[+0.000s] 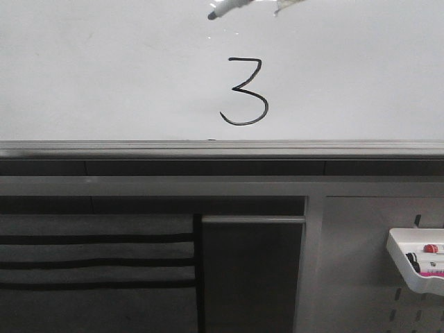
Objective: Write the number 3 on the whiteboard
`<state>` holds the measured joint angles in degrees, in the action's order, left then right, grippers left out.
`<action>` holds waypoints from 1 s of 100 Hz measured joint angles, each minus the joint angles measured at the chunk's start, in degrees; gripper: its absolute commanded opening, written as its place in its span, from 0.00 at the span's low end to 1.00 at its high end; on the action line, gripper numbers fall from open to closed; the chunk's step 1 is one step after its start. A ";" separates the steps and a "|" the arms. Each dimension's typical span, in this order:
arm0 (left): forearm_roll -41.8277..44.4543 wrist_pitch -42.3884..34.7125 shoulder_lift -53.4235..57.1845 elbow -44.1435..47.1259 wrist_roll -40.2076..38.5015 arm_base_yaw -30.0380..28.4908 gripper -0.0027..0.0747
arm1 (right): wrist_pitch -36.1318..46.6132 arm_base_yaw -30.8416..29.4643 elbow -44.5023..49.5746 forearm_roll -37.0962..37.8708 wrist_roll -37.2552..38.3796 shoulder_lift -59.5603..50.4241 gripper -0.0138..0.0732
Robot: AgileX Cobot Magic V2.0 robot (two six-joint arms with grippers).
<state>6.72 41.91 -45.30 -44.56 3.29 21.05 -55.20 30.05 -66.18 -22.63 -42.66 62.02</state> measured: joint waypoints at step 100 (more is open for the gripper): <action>-28.68 0.73 -22.79 -14.34 46.34 24.42 0.51 | -2.33 0.00 0.00 0.12 -15.51 0.00 0.10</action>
<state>-21.96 42.64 -68.09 -58.90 49.63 45.47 -57.53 30.05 -66.18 -22.51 -58.16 62.02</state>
